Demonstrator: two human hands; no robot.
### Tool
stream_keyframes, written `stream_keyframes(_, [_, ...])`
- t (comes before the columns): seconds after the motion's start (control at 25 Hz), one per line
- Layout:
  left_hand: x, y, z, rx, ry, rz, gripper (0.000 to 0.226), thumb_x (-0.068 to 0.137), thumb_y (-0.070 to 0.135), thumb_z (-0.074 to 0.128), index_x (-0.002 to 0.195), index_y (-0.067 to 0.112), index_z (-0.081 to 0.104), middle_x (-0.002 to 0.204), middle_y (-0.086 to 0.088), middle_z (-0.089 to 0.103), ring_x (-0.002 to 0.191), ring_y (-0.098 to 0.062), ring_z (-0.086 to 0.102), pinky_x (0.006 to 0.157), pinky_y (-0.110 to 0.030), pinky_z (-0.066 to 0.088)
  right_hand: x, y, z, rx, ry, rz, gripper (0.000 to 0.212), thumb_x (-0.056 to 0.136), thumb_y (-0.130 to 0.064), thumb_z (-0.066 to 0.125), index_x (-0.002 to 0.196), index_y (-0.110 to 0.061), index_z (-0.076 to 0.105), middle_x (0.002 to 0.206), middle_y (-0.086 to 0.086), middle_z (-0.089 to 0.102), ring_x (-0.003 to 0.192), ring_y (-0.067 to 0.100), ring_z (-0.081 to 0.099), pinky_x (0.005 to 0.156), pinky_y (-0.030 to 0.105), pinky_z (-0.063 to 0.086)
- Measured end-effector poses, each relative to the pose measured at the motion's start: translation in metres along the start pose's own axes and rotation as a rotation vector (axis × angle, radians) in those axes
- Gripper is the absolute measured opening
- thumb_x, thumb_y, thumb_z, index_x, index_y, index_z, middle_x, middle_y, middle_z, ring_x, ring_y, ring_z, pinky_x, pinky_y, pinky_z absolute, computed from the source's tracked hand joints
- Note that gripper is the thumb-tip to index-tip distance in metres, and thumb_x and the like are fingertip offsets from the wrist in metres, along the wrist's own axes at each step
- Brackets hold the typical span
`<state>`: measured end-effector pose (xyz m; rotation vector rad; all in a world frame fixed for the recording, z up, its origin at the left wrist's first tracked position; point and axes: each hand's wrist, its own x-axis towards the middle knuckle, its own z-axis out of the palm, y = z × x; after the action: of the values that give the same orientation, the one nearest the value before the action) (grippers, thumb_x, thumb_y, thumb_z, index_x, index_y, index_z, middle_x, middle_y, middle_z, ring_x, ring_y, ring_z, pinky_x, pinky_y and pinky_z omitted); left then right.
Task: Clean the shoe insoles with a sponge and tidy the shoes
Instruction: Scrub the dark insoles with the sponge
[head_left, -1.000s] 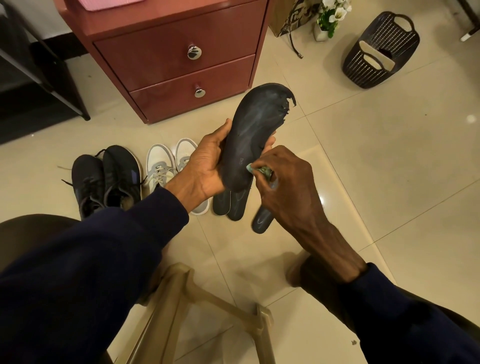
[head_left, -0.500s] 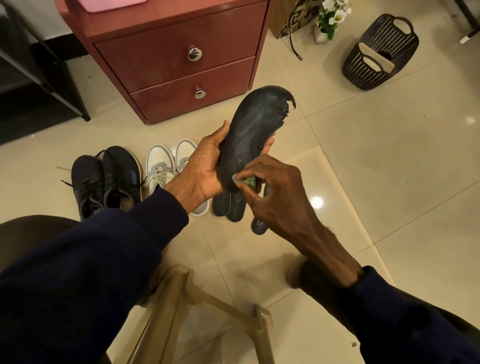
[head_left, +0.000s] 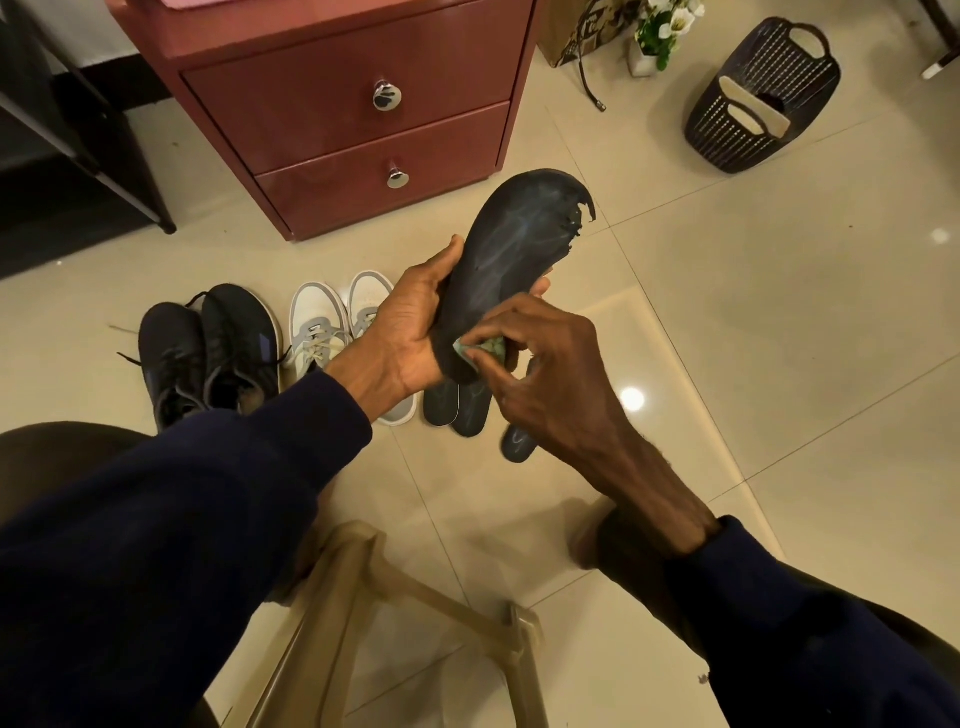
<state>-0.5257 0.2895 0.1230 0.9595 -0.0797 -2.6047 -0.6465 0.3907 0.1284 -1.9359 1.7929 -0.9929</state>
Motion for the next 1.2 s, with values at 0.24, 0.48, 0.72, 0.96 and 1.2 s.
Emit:
stream_keyframes(0.24, [0.003, -0.003, 0.001, 0.153, 0.014, -0.004, 0.045, 0.102, 0.043, 0.058, 0.118, 0.004, 0.073, 0.127, -0.017, 0.067, 0.119, -0.03, 0.064, 0.12, -0.043, 0.034, 0.001, -0.003, -0.005, 0.054, 0.068, 0.135, 0.012, 0.086, -0.006, 0.078, 0.097, -0.002, 0.075, 0.094, 0.009, 0.072, 0.086, 0.019, 0.066, 0.079, 0.02, 0.05])
stream_keyframes(0.48, [-0.003, -0.011, 0.007, 0.237, 0.011, -0.051, 0.037, 0.103, 0.039, 0.056, 0.108, 0.006, 0.073, 0.105, -0.012, 0.07, 0.094, -0.025, 0.067, 0.101, -0.038, 0.051, 0.01, 0.019, -0.016, -0.171, 0.107, 0.117, 0.012, 0.086, -0.009, 0.079, 0.097, -0.005, 0.076, 0.094, 0.01, 0.072, 0.084, 0.023, 0.067, 0.081, 0.025, 0.052])
stream_keyframes(0.72, [-0.003, -0.011, 0.006, 0.247, 0.039, -0.077, 0.037, 0.101, 0.04, 0.058, 0.111, 0.006, 0.07, 0.103, -0.012, 0.068, 0.089, -0.024, 0.068, 0.092, -0.036, 0.056, 0.007, 0.012, -0.011, -0.031, 0.051, 0.149, 0.011, 0.087, -0.009, 0.077, 0.098, -0.007, 0.075, 0.096, 0.006, 0.071, 0.084, 0.016, 0.065, 0.077, 0.032, 0.056])
stream_keyframes(0.96, [-0.001, -0.013, 0.005, 0.268, 0.057, -0.07, 0.044, 0.1, 0.041, 0.061, 0.125, 0.005, 0.066, 0.121, -0.017, 0.068, 0.106, -0.03, 0.068, 0.102, -0.043, 0.054, 0.013, 0.026, -0.022, -0.22, 0.088, 0.127, 0.013, 0.084, -0.006, 0.079, 0.097, -0.006, 0.076, 0.093, 0.009, 0.071, 0.083, 0.023, 0.065, 0.076, 0.033, 0.054])
stream_keyframes(1.2, [0.001, -0.013, 0.003, 0.283, 0.064, -0.073, 0.042, 0.101, 0.044, 0.058, 0.116, 0.006, 0.07, 0.114, -0.015, 0.069, 0.104, -0.029, 0.066, 0.102, -0.042, 0.051, 0.011, 0.024, -0.021, -0.073, 0.075, 0.199, 0.012, 0.086, -0.008, 0.078, 0.098, -0.007, 0.075, 0.095, 0.007, 0.071, 0.082, 0.017, 0.065, 0.075, 0.025, 0.055])
